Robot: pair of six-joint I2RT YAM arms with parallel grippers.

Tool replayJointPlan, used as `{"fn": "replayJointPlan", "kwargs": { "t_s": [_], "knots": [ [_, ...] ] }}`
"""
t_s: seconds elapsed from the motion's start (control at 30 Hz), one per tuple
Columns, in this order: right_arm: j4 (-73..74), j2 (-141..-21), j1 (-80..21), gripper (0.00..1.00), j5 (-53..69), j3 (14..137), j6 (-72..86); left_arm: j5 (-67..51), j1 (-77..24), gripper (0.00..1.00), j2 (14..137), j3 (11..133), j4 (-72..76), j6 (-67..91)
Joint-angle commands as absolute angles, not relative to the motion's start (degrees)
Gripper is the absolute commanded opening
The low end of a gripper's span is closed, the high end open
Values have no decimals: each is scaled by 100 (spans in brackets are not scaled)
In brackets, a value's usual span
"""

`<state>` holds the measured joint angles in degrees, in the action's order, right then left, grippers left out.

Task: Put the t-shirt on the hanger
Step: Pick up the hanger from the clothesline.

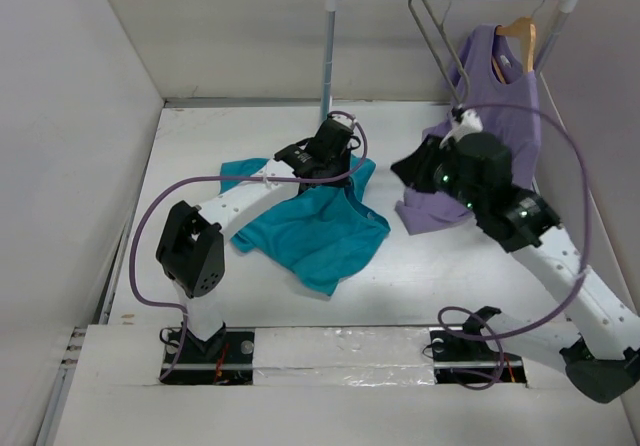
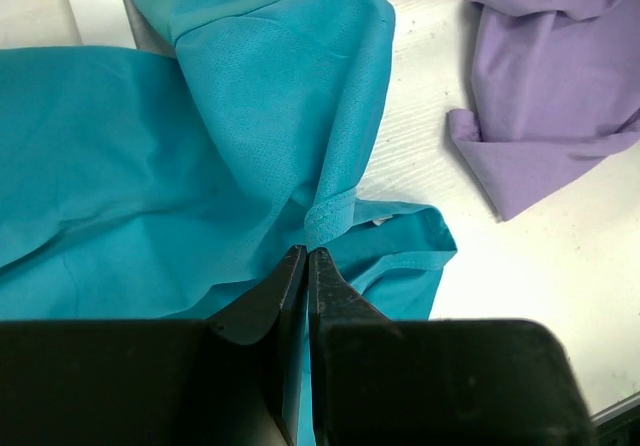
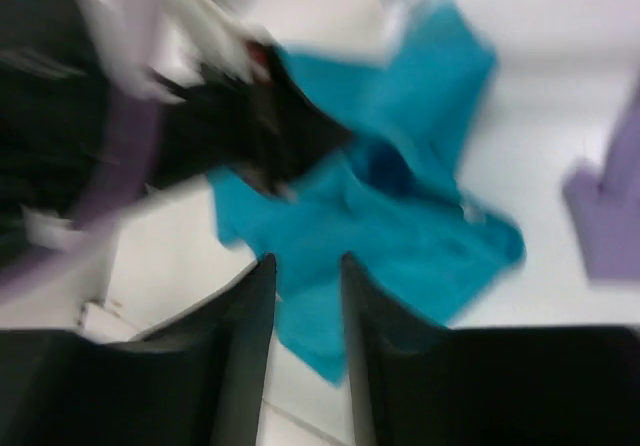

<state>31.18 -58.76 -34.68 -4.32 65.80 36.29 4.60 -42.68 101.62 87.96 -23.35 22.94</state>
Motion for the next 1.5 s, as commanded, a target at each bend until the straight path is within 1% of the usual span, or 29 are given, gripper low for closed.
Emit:
{"fn": "replayJointPlan", "kwargs": {
  "t_s": [0.0,0.03,0.07,0.1,0.17,0.2,0.23,0.3,0.37,0.4,0.47,0.53,0.57,0.6,0.67,0.8,0.9,0.93,1.03,1.2,1.27,1.33,1.47],
  "knots": [
    [3155,-6132,-3367,20,-843,8306,2884,334,-4289,0,9914,8780,-2127,2224],
    [3181,-6317,-3279,11,-931,8741,2744,325,-4289,0,9905,8780,-2083,2206],
    [3190,-6511,-3278,10,-1158,9163,2368,334,-4289,0,9923,8789,-2066,2206],
    [3182,-6678,-3278,11,-1395,9846,2173,343,-4289,0,9932,8806,-2065,2180],
    [3147,-7170,-3130,29,-2096,10412,1708,369,-4289,0,9958,8850,-2048,2162],
    [3129,-7337,-3016,40,-2179,10650,1583,404,-4289,0,9967,8859,-2039,2153],
    [3120,-7504,-2701,58,-2197,11044,1478,396,-4289,0,9984,8868,-2013,2136],
    [3146,-8014,-2427,70,-2224,11546,1153,378,-4289,0,10011,8868,-1969,2118],
    [3208,-8574,-2033,73,-2154,11898,846,343,-4289,0,10011,8859,-1942,2109],
    [3486,-8804,-1891,74,-2032,12153,722,325,-4289,0,10011,8859,-1934,2101],
    [3961,-9400,-1532,74,-1802,12917,537,316,-4289,0,10002,8807,-1890,2066],
    [4340,-9772,-1346,74,-1671,13506,501,343,-4289,0,10002,8754,-1872,2057],
    [4455,-9904,-1258,74,-1409,13848,484,351,-4289,0,9993,8737,-1863,2048],
    [4534,-10053,-1135,74,-1241,13904,492,334,-4289,0,10002,8719,-1846,2039],
    [4448,-10046,-1081,73,-750,13800,553,334,-4289,0,10019,8692,-1828,2048],
    [4456,-10151,-1081,71,-711,13589,589,325,-4289,0,10055,8710,-1819,2039],
    [4421,-10178,-1028,65,-730,13430,694,325,-4289,0,10063,8719,-1811,2039],
    [4412,-10186,-1028,60,-729,13334,712,325,-4289,0,10072,8710,-1811,2039],
    [4377,-10256,-1028,48,-861,13263,800,325,-4289,0,10081,8710,-1819,2048],
    [4491,-10432,-976,49,-773,13324,835,308,-4289,0,10099,8736,-1837,2048],
    [4482,-10424,-976,48,-878,13315,844,316,-4289,0,10099,8745,-1846,2048],
    [4474,-10424,-976,44,-888,13307,835,316,-4289,0,10099,8754,-1854,2039],
    [4430,-10424,-976,44,-958,13263,817,316,-4289,0,10107,8754,-1863,2057]
  ]
}}
